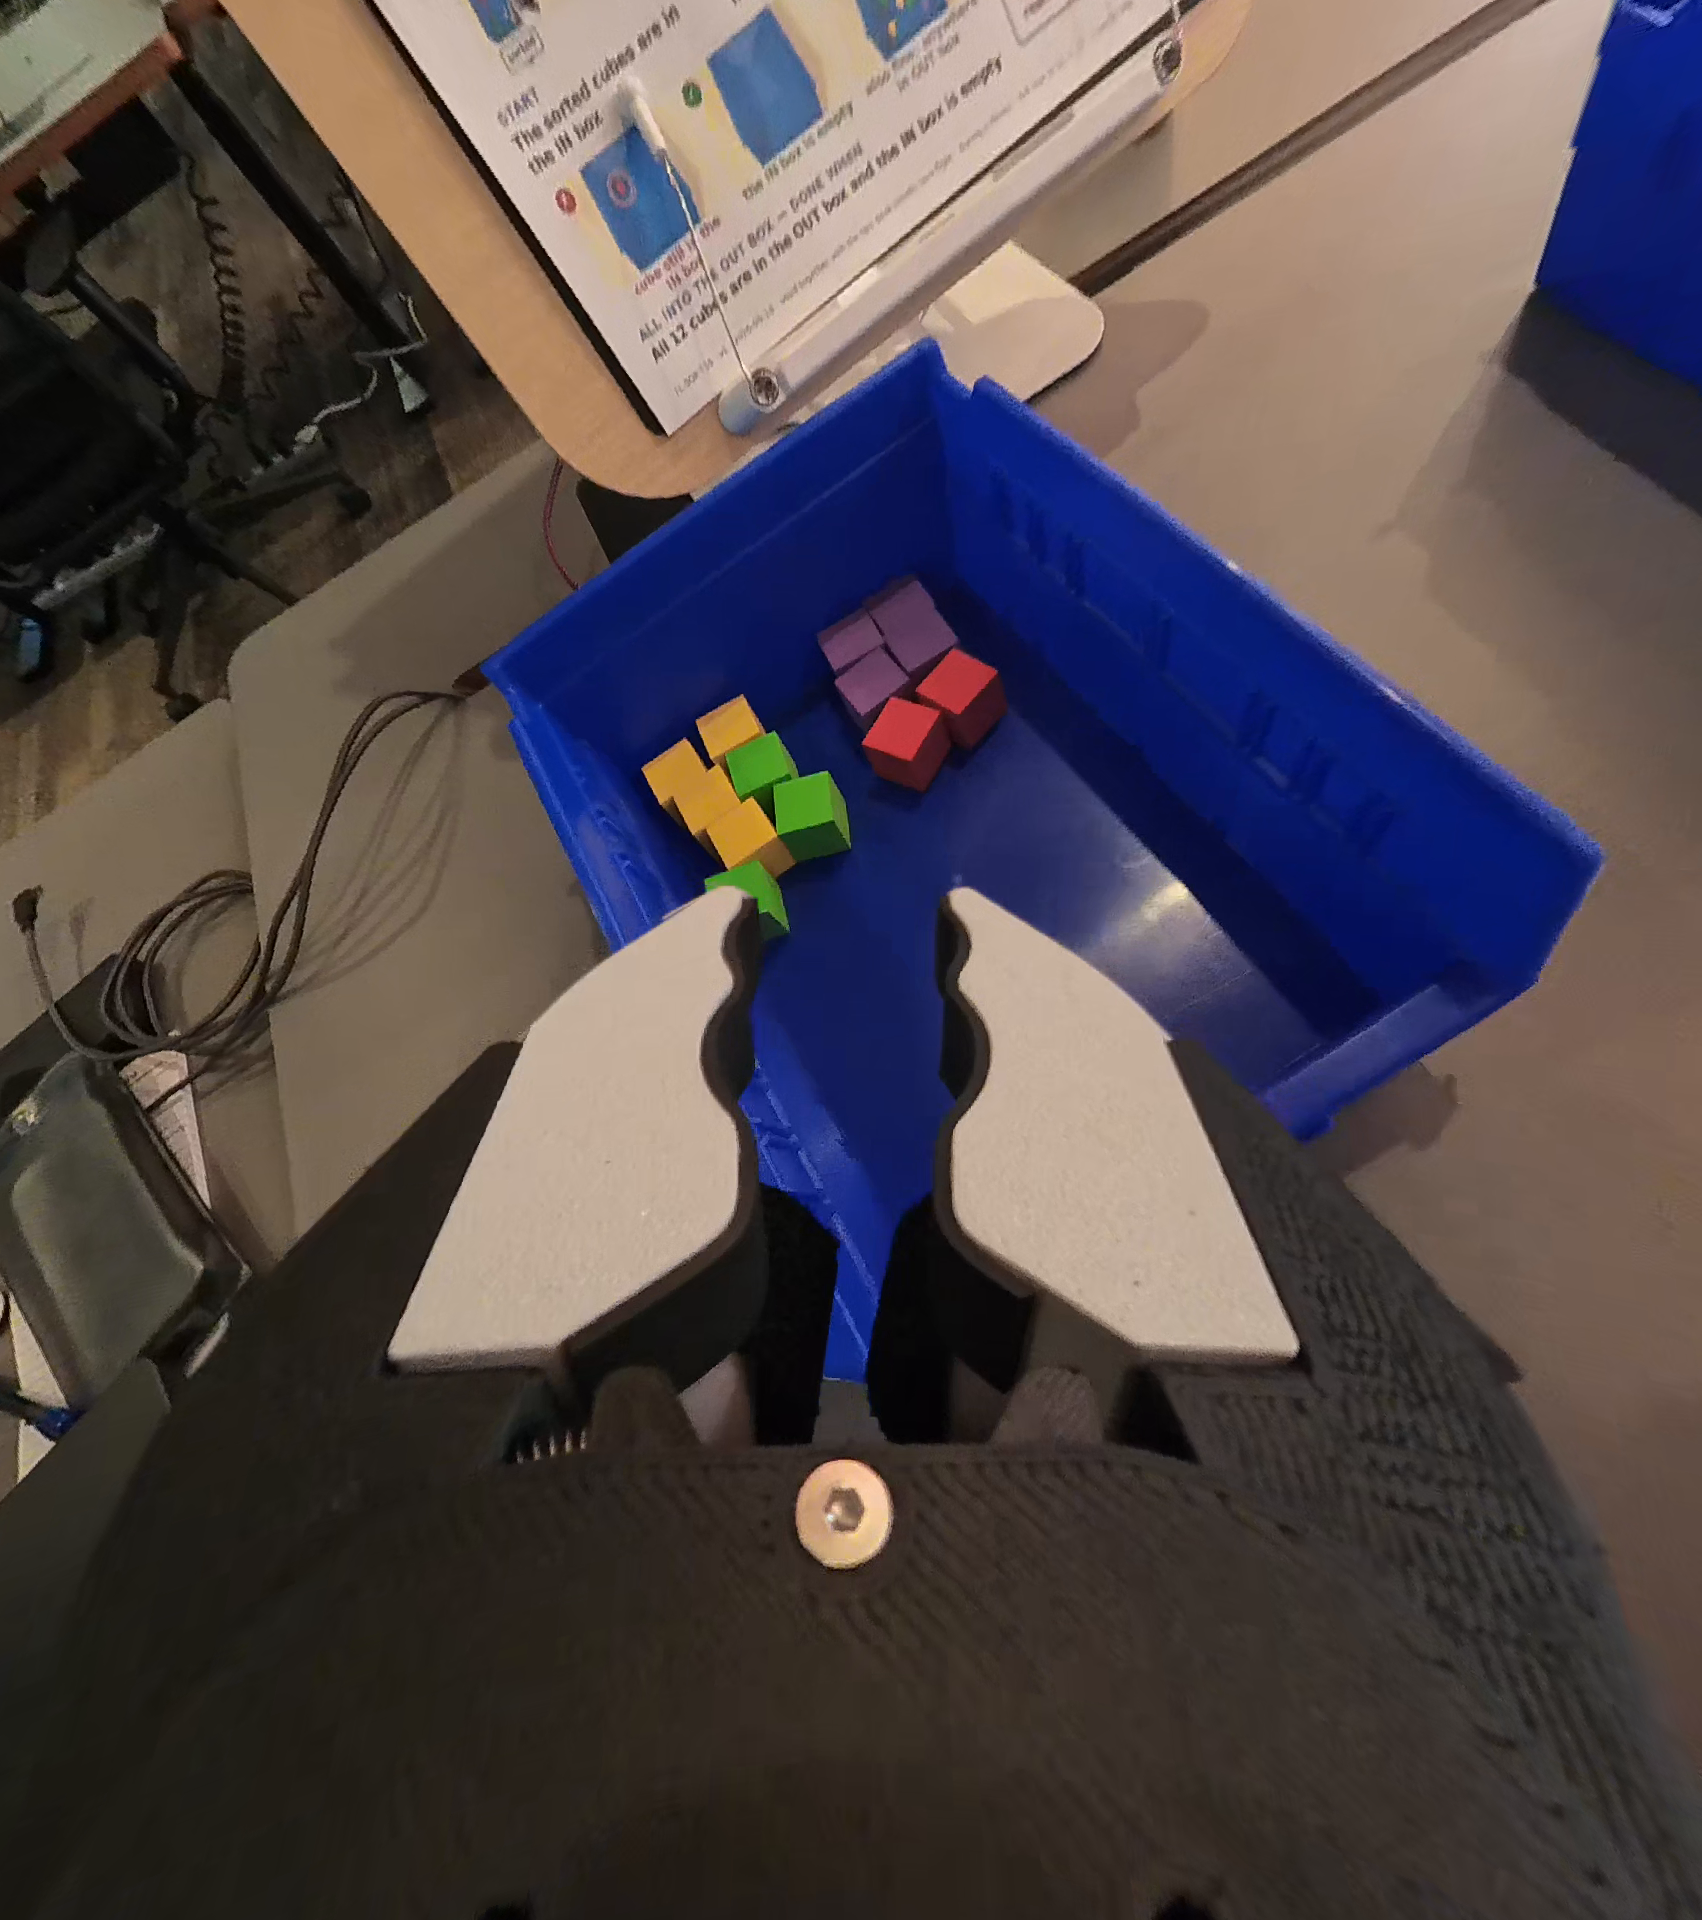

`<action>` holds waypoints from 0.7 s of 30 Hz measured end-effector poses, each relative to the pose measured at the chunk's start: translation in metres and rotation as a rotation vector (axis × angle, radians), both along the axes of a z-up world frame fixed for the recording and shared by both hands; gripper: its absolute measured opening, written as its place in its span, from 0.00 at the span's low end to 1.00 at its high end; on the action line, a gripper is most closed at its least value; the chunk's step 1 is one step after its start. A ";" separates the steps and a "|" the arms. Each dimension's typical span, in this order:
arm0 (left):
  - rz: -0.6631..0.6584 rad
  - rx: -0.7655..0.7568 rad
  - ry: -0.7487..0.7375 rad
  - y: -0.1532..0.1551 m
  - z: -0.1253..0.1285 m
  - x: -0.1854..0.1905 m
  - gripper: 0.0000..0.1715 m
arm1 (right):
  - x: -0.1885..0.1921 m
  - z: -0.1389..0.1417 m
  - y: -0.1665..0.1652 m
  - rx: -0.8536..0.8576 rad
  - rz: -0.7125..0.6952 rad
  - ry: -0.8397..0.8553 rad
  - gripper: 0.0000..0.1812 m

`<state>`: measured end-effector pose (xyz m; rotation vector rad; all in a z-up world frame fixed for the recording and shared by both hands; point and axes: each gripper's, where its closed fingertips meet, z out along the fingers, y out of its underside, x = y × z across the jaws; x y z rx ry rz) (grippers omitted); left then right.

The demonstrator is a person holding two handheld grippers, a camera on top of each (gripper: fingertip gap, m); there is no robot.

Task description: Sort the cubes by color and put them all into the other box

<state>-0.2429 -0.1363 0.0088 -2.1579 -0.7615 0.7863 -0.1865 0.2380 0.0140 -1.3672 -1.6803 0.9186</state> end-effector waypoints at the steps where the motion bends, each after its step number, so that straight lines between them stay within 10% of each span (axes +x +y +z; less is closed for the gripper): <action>1: 0.000 -0.005 -0.005 0.000 -0.002 -0.002 0.19 | 0.009 0.007 -0.017 0.021 0.045 0.032 0.23; 8: -0.331 -0.381 0.036 0.016 -0.027 -0.026 0.23 | 0.047 0.025 -0.117 0.137 0.326 0.158 0.24; 15: -0.788 -0.818 -0.057 0.031 -0.076 -0.062 0.25 | 0.049 0.014 -0.141 0.059 0.421 0.131 0.23; 21: -0.898 -0.946 -0.184 0.036 -0.109 -0.098 0.29 | 0.051 0.011 -0.143 0.067 0.418 0.123 0.23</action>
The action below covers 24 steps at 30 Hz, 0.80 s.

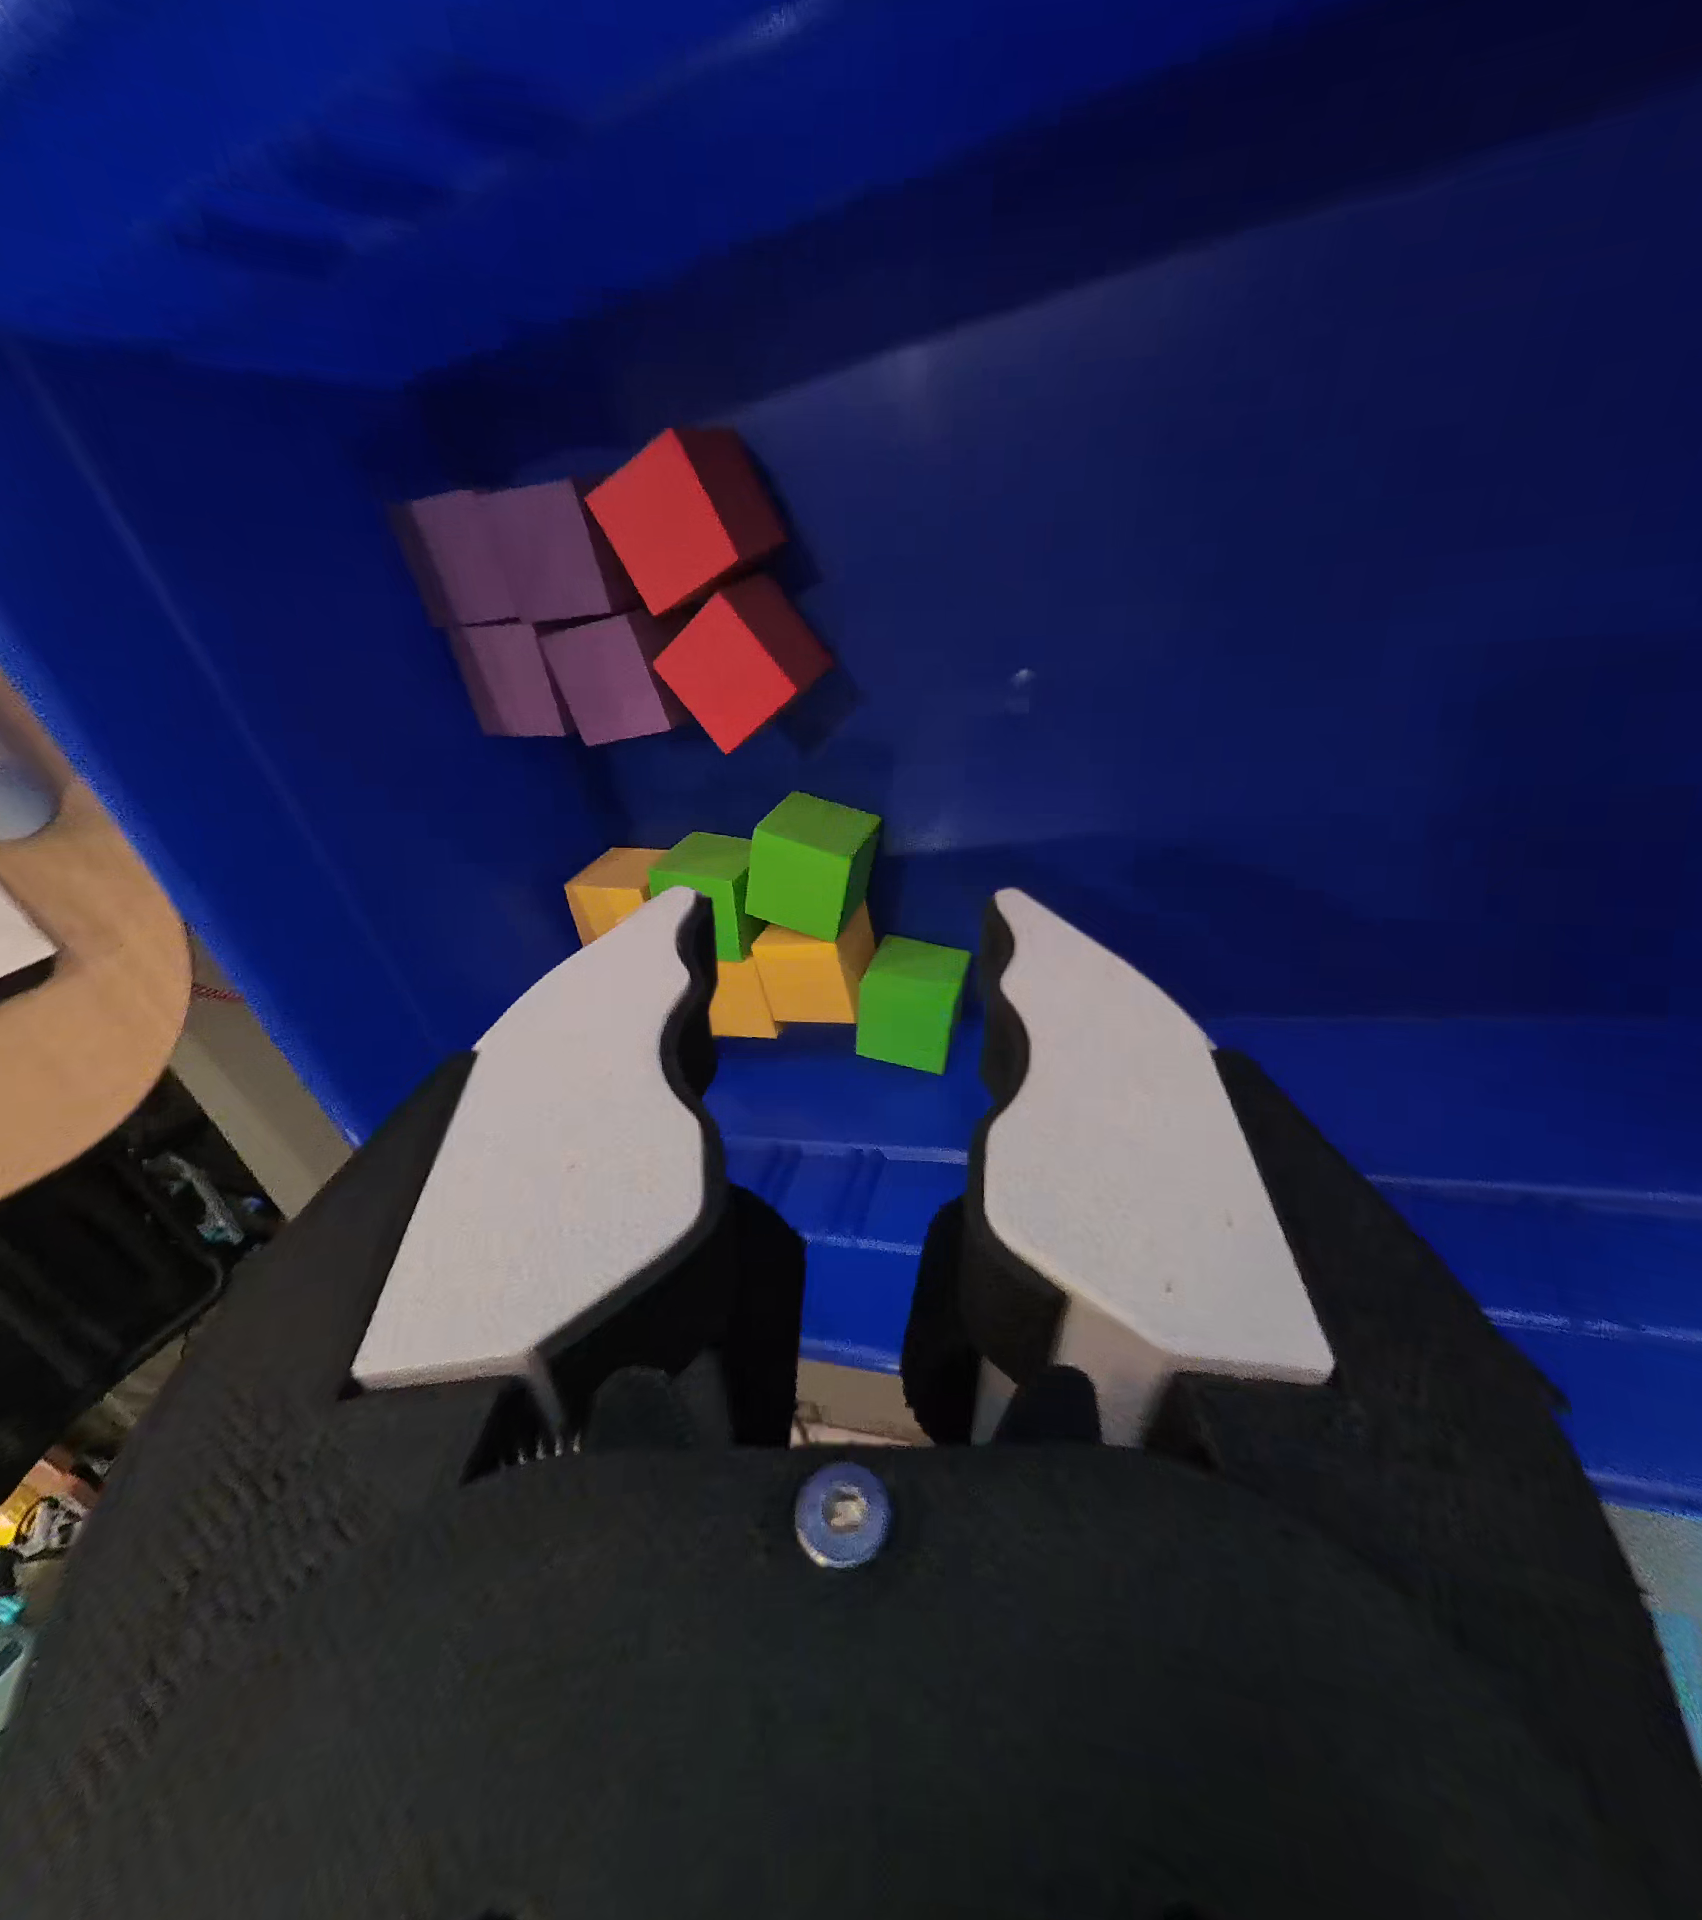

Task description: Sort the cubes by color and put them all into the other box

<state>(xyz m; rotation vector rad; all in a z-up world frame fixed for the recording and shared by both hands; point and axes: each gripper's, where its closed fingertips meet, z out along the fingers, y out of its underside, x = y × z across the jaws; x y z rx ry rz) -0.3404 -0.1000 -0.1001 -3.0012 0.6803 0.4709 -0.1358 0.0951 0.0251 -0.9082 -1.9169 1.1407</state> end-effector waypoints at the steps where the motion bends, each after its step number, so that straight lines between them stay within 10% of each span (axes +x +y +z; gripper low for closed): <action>1: -0.002 -0.032 -0.010 -0.001 -0.007 -0.005 0.29 | 0.000 0.001 0.000 0.000 0.000 0.002 0.23; 14: -0.039 -0.207 -0.031 -0.013 -0.058 -0.033 0.25 | -0.007 0.001 0.006 -0.011 -0.016 -0.002 0.22; 24: 0.042 -0.066 0.012 -0.003 -0.031 -0.033 0.17 | -0.010 -0.013 -0.005 -0.033 0.022 -0.053 0.20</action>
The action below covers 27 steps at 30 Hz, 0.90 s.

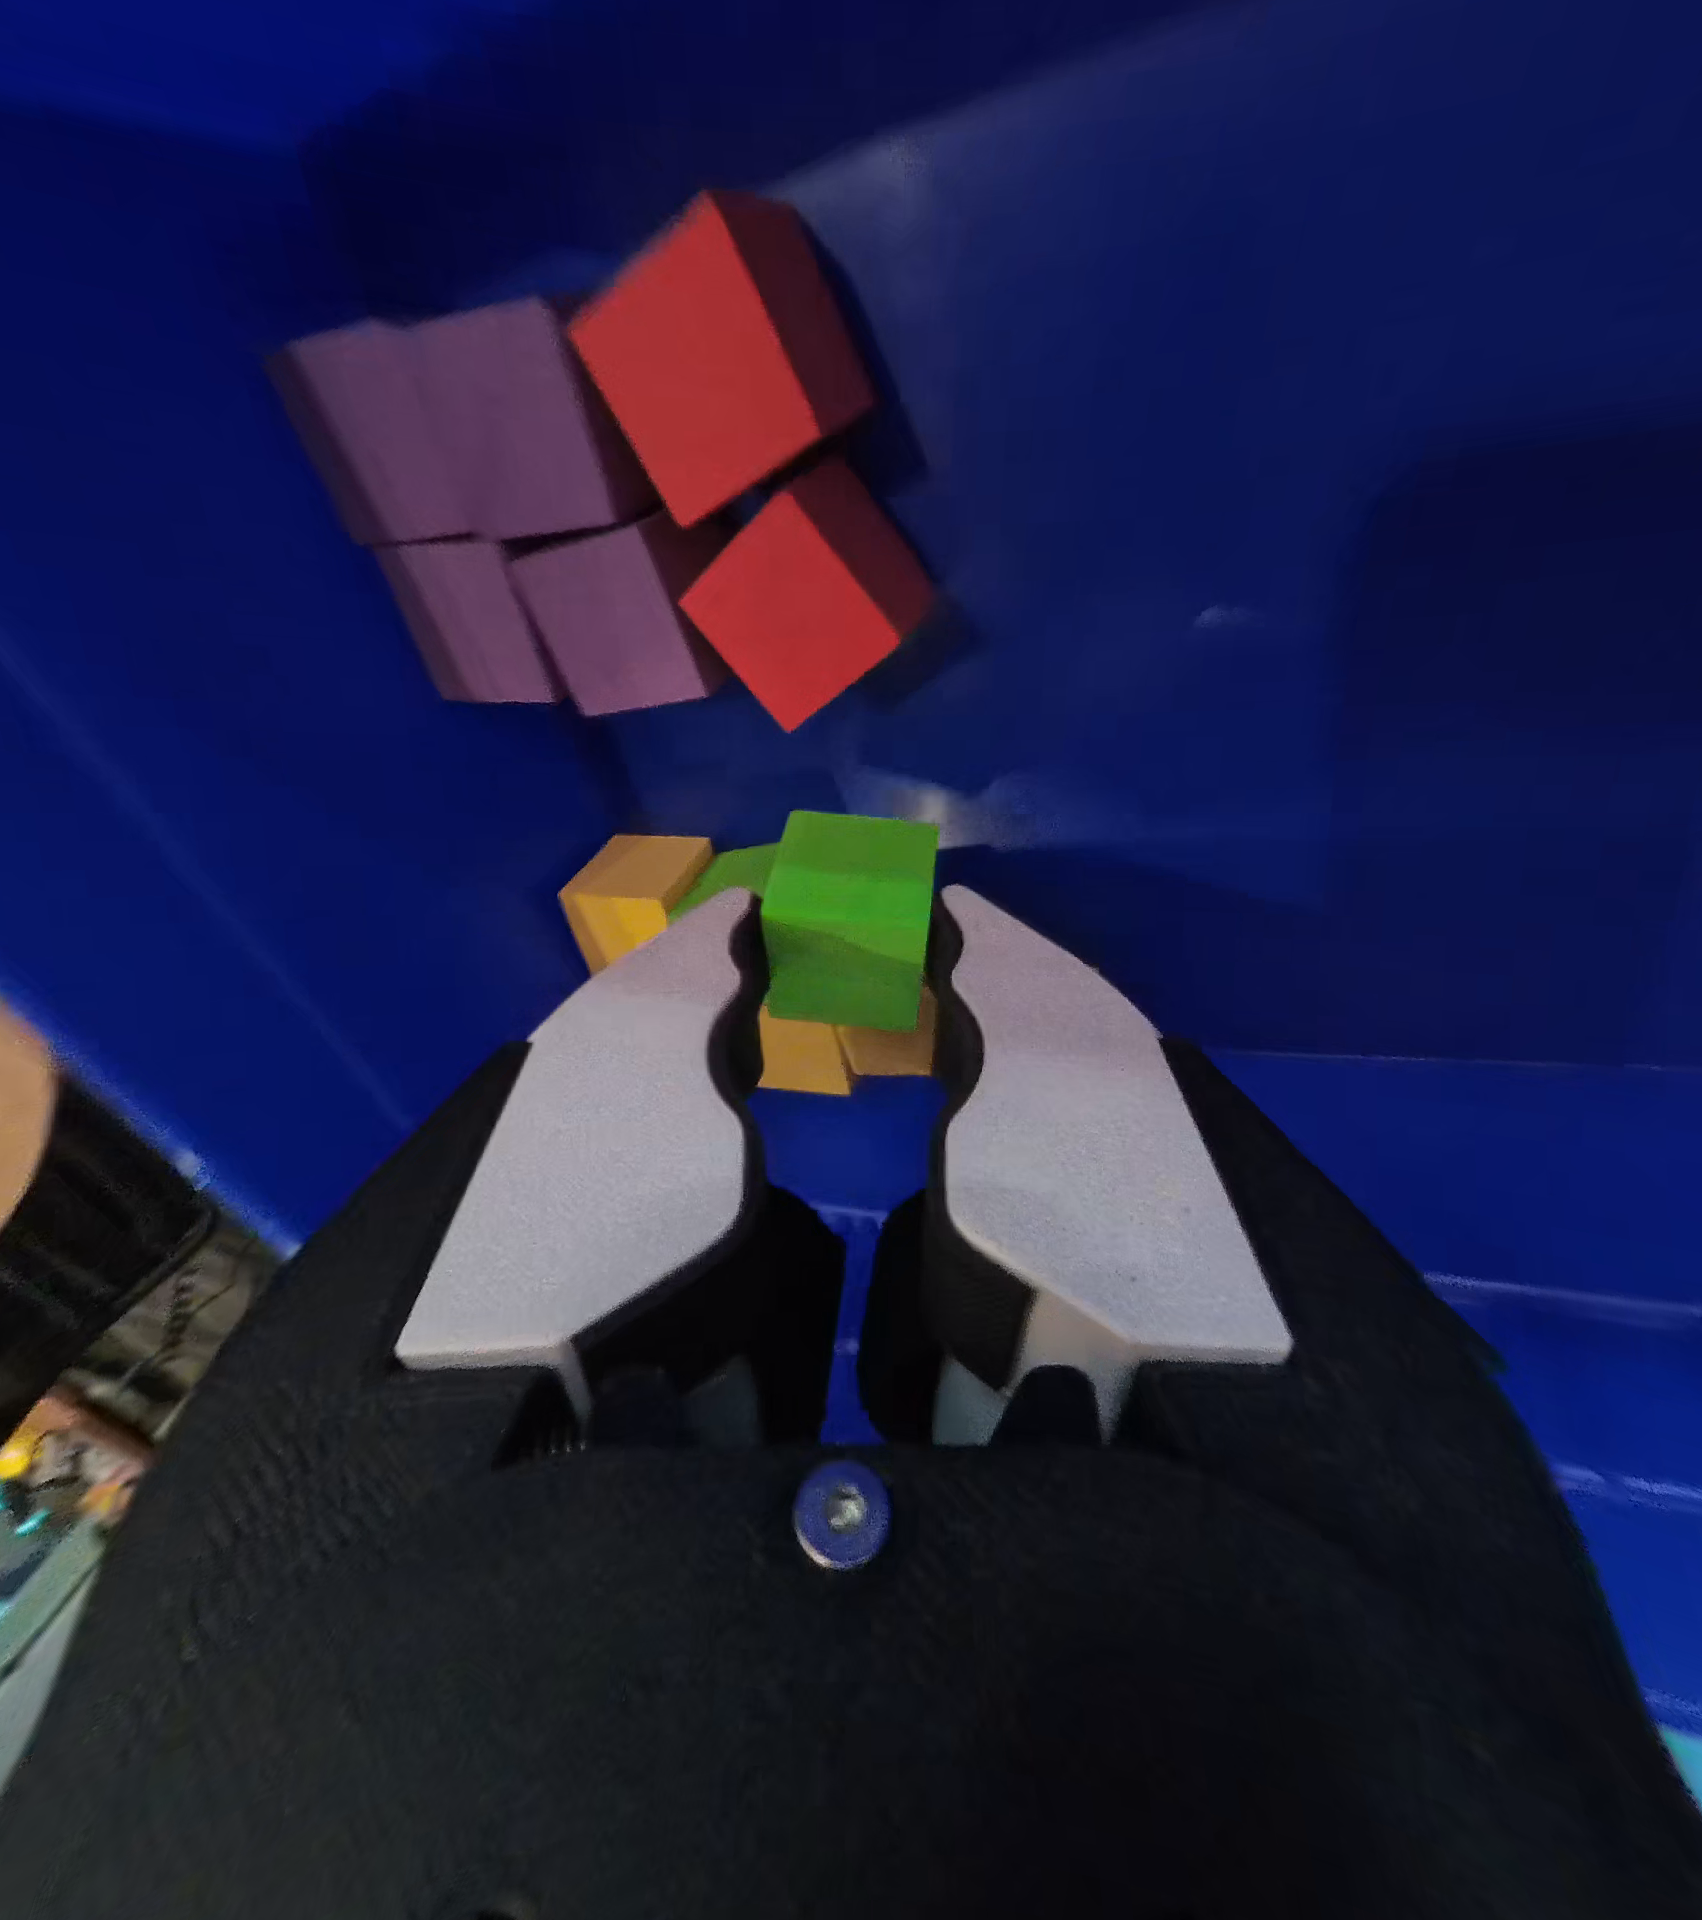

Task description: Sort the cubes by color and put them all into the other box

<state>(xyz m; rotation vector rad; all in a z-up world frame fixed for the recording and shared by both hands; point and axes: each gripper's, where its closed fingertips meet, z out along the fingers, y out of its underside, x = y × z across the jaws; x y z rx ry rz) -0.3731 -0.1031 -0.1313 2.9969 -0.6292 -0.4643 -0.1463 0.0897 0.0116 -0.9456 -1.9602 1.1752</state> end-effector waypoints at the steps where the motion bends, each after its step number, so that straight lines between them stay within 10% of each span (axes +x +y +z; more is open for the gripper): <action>1: 0.019 0.066 -0.022 0.007 0.011 0.007 0.17 | 0.000 -0.001 -0.003 -0.006 0.013 -0.008 0.20; 10: 0.055 0.860 -0.503 0.074 0.135 0.135 0.17 | -0.010 0.011 -0.044 -0.125 0.146 0.038 0.21; 17: 0.210 0.899 -0.984 0.089 0.163 0.200 0.17 | -0.017 0.023 -0.075 0.375 0.258 0.440 0.21; 27: 0.268 0.846 -1.210 0.107 0.176 0.230 0.17 | -0.015 0.036 -0.093 0.448 0.338 0.574 0.19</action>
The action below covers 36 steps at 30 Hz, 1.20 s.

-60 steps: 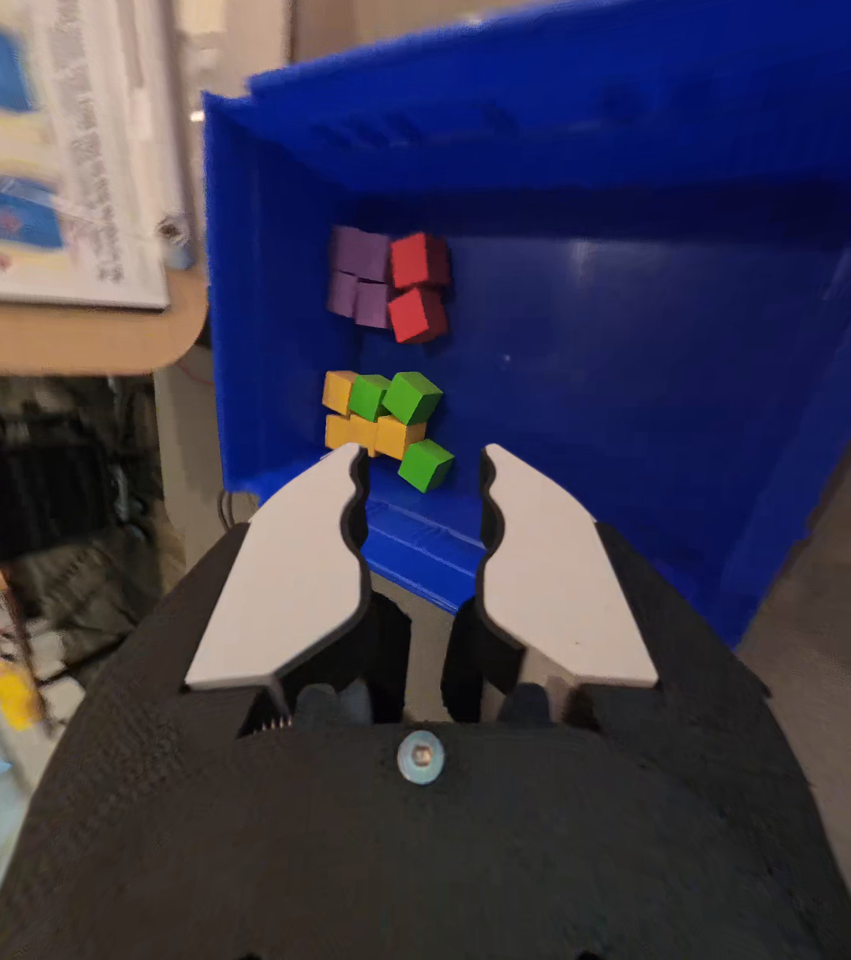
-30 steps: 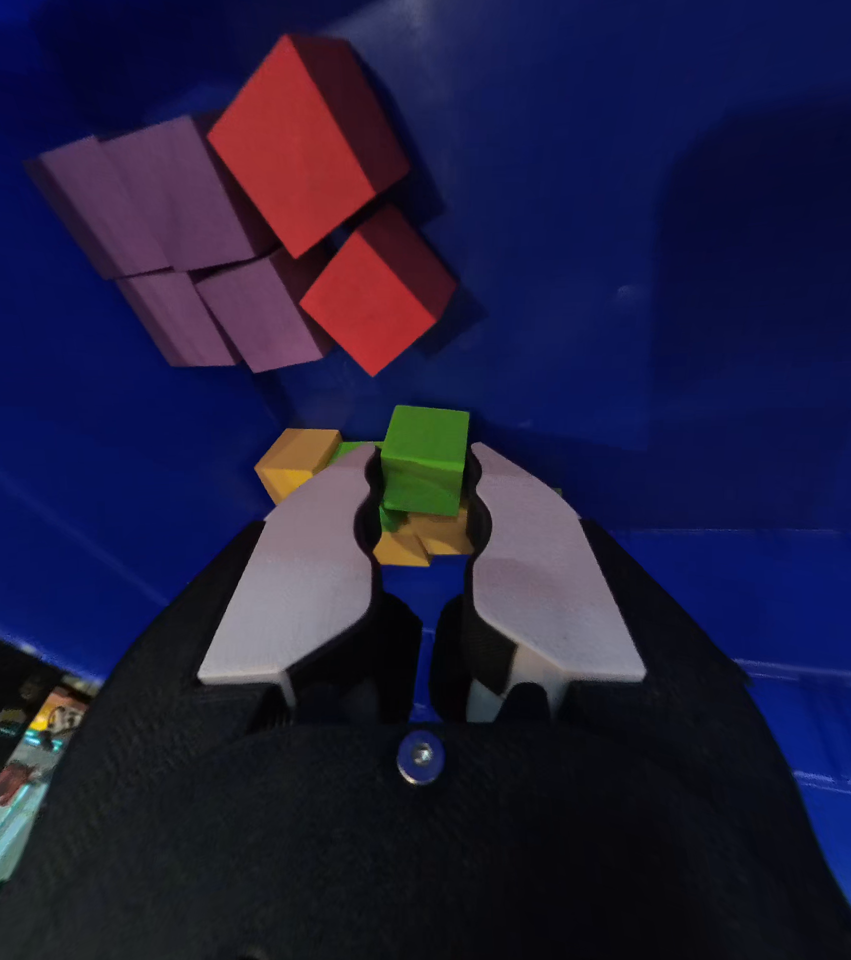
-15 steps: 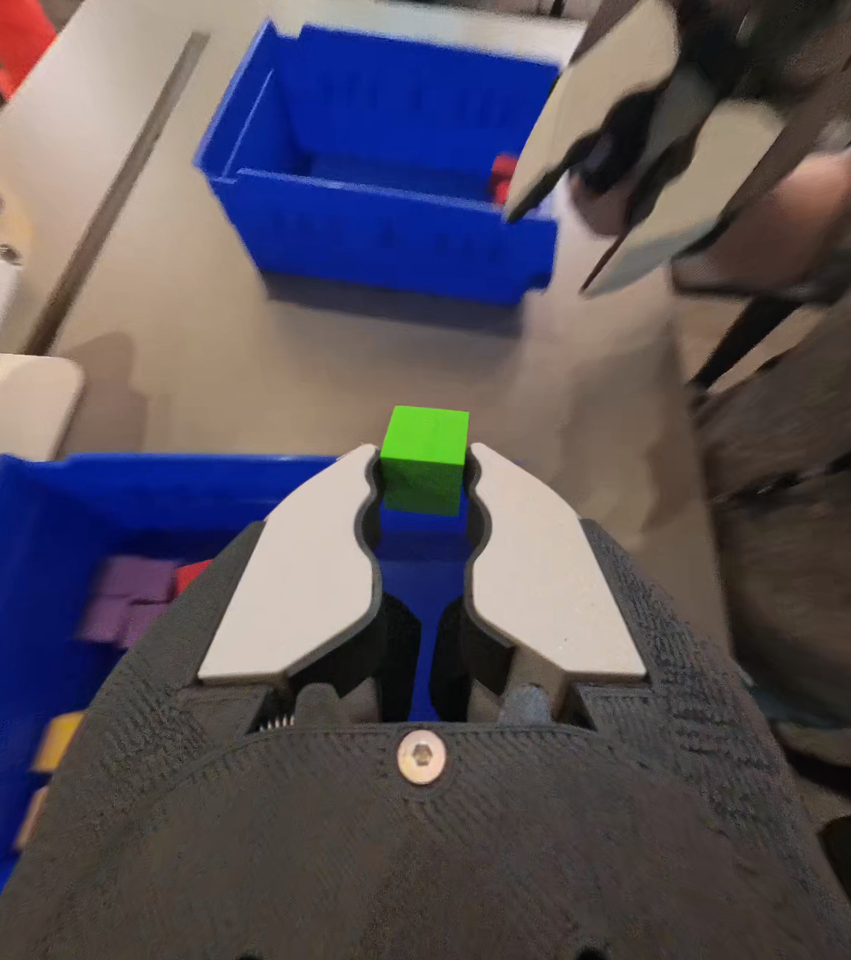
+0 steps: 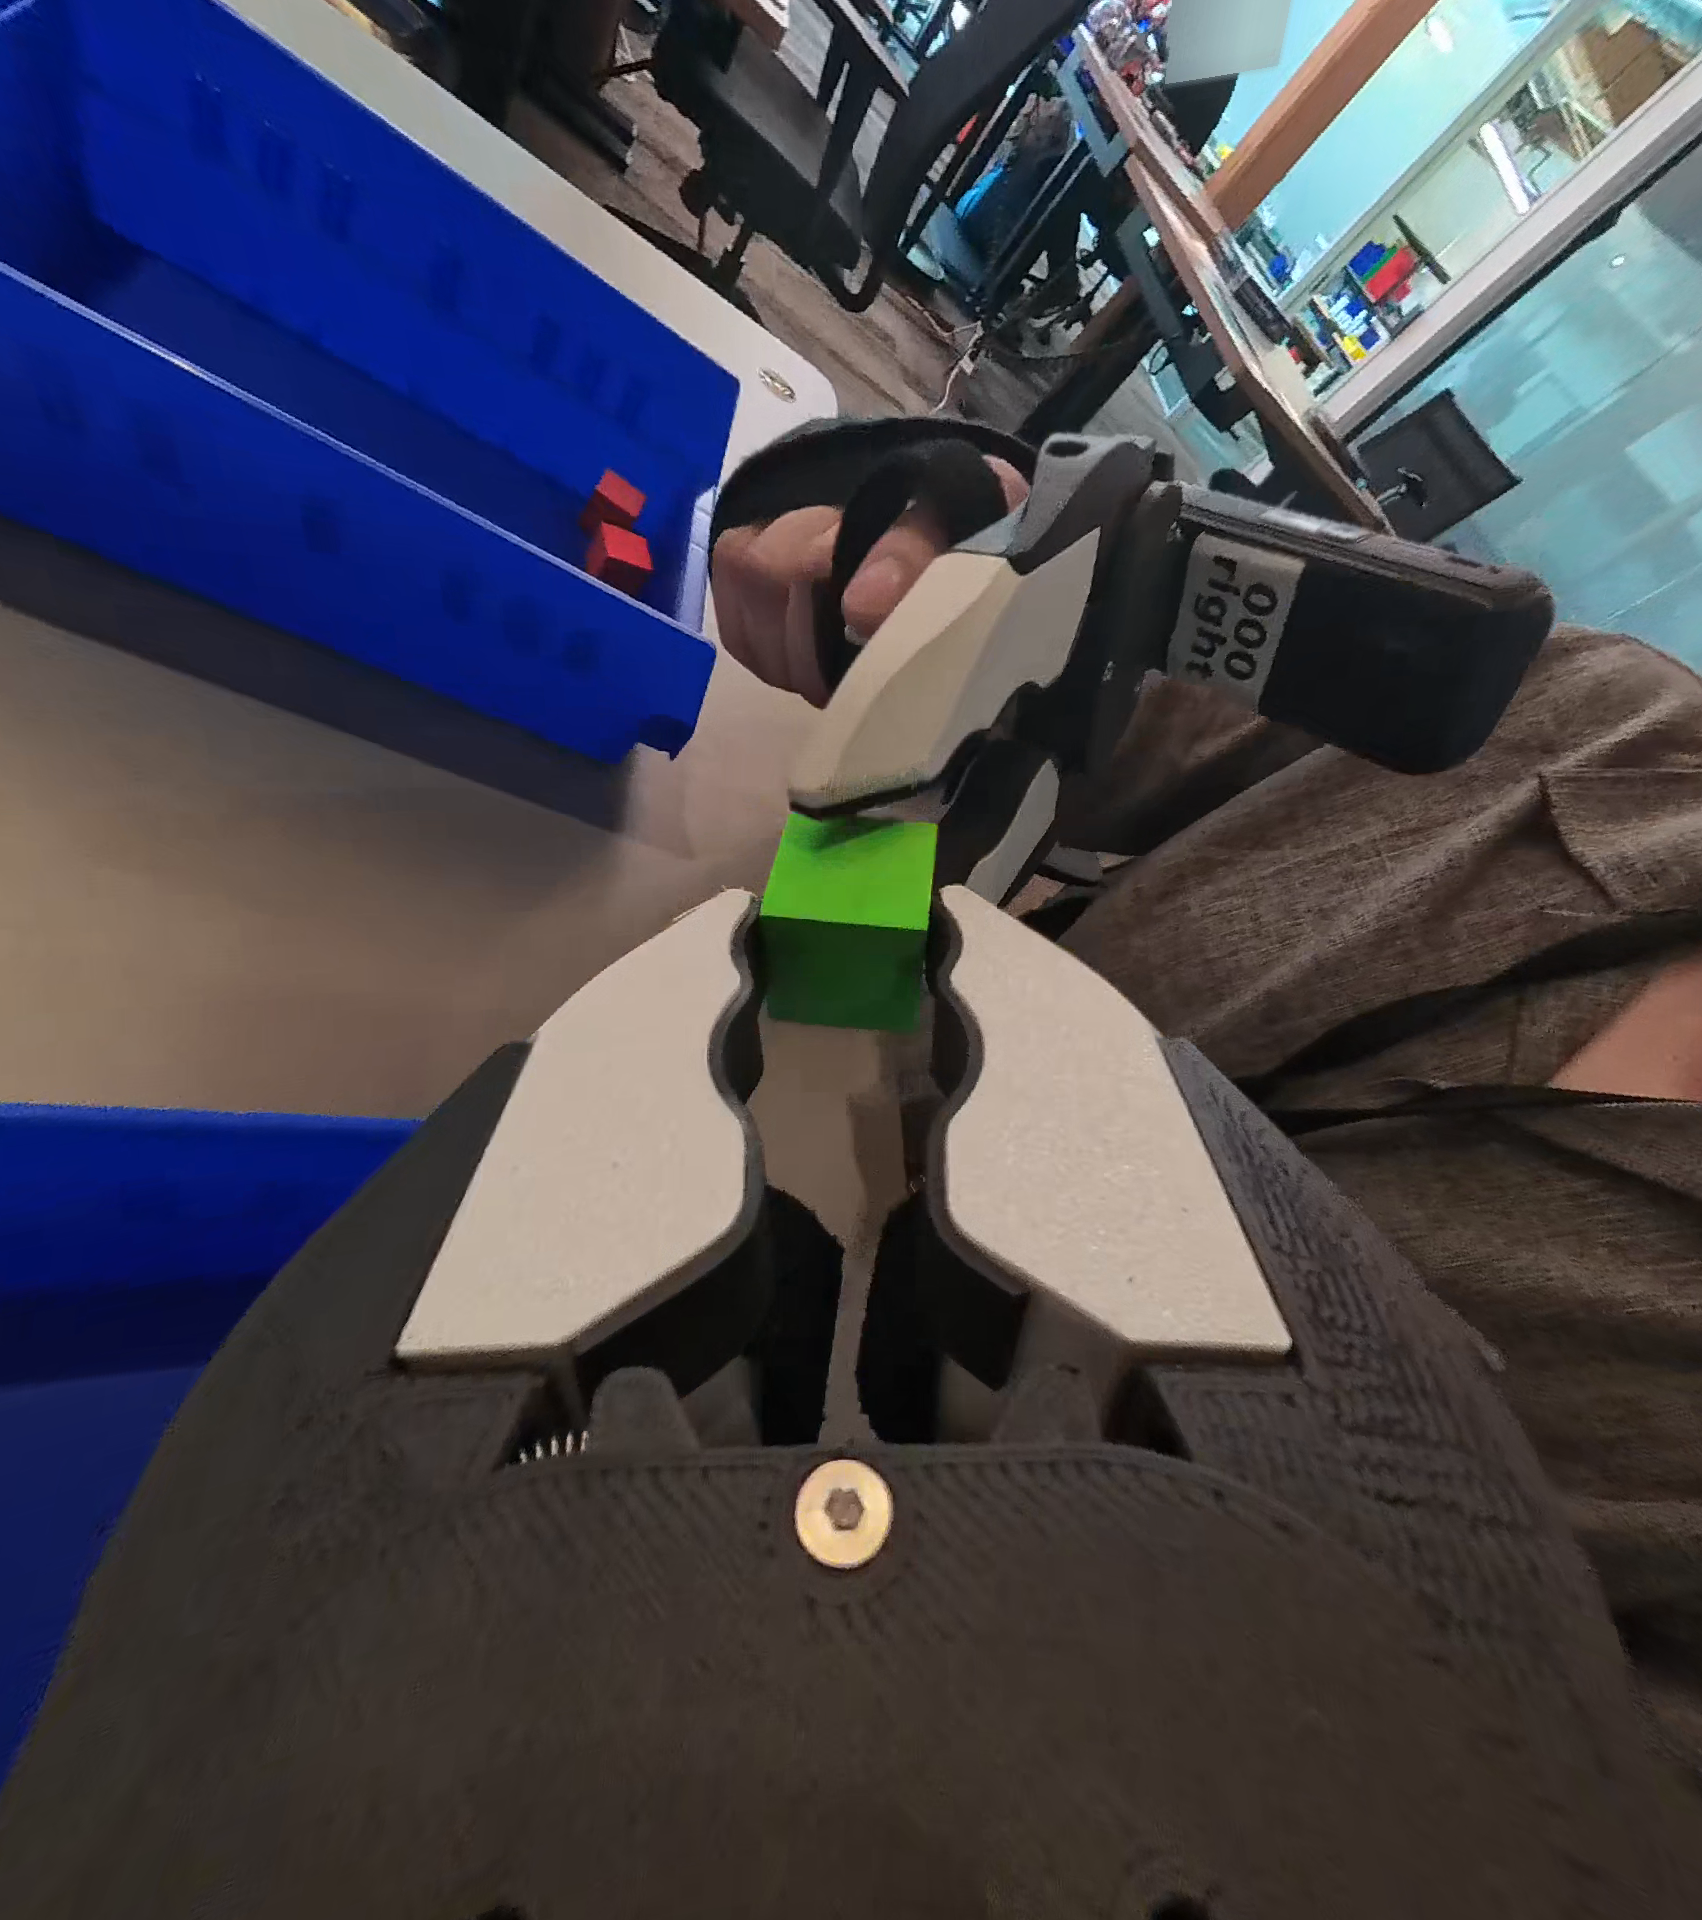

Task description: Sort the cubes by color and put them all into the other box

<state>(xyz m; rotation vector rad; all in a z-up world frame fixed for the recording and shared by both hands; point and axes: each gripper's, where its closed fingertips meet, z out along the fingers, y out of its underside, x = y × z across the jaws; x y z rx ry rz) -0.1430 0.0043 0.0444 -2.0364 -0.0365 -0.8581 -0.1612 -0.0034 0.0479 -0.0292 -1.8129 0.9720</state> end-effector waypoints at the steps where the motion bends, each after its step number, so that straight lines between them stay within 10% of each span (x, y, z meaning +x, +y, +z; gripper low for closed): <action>1: -0.007 -0.003 -0.005 0.001 0.000 0.001 0.17 | 0.000 0.000 0.000 0.002 -0.001 0.001 0.16; 9: -0.023 0.004 -0.036 0.007 -0.003 0.006 0.19 | 0.006 -0.005 0.004 -0.011 -0.009 0.004 0.14; 15: 0.096 0.115 0.032 0.018 0.019 -0.007 0.40 | 0.012 -0.002 0.023 -0.053 -0.053 -0.019 0.14; 24: 0.280 0.077 0.413 0.009 -0.004 -0.023 0.33 | -0.038 -0.004 0.166 -0.412 -0.434 -0.454 0.15; 36: 0.434 0.033 0.493 0.006 -0.032 -0.015 0.29 | -0.063 -0.140 0.275 -0.428 -0.837 -1.018 0.15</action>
